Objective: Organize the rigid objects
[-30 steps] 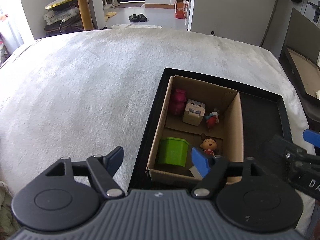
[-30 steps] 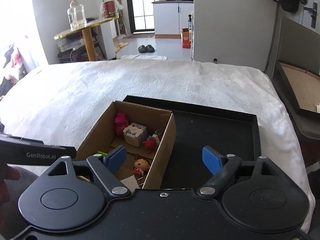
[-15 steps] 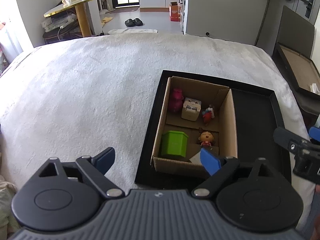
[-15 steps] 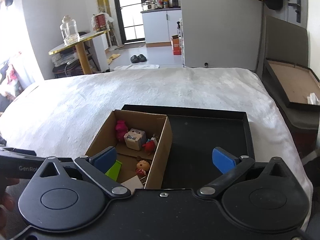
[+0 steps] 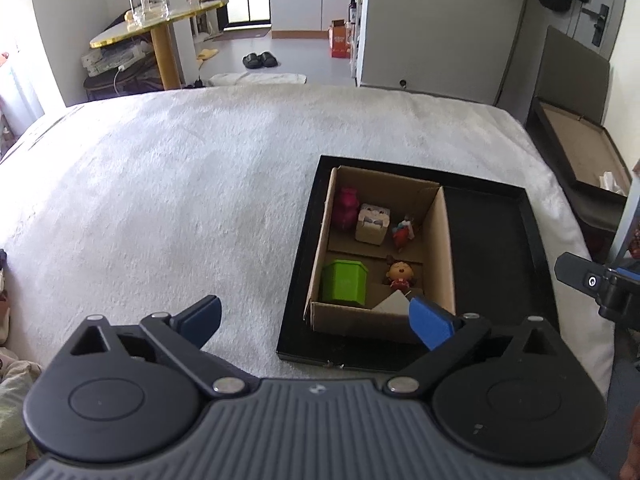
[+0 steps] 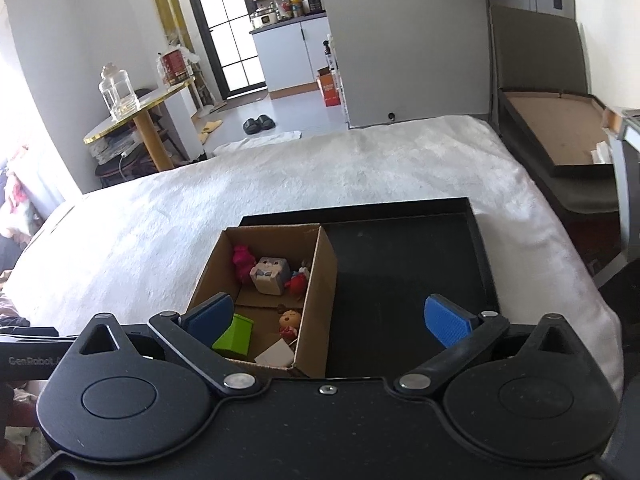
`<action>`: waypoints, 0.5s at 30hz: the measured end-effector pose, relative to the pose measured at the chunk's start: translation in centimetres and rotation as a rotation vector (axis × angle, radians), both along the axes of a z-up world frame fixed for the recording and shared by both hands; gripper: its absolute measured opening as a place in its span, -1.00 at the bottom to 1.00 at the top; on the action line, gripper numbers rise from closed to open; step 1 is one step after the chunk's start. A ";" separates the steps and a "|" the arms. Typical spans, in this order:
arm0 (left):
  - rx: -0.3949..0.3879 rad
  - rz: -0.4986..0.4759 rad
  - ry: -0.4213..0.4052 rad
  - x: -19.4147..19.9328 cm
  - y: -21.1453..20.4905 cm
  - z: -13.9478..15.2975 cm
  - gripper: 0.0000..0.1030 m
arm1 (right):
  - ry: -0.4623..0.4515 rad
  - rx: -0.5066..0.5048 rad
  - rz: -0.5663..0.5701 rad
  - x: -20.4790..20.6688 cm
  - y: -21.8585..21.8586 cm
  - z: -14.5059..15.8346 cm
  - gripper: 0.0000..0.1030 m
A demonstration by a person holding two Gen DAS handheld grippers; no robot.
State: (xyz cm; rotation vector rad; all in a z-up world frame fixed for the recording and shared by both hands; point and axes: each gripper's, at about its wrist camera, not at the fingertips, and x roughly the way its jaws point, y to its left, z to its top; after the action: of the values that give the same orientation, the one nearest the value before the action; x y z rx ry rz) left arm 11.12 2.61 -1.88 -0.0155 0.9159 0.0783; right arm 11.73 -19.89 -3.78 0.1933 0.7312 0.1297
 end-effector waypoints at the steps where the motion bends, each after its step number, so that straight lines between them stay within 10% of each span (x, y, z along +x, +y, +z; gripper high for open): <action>1: 0.004 -0.003 -0.008 -0.2 -0.1 0.3 0.93 | -0.002 -0.002 -0.003 -0.2 -0.1 0.3 1.00; 15: 0.015 -0.045 -0.107 -4.4 -1.1 4.7 0.94 | -0.068 -0.011 -0.036 -4.6 -2.0 4.8 1.00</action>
State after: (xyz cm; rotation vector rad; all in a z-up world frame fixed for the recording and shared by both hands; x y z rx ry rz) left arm 6.68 1.47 2.87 0.0146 0.8086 0.0414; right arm 7.15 -21.94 1.02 0.1907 0.6601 0.0979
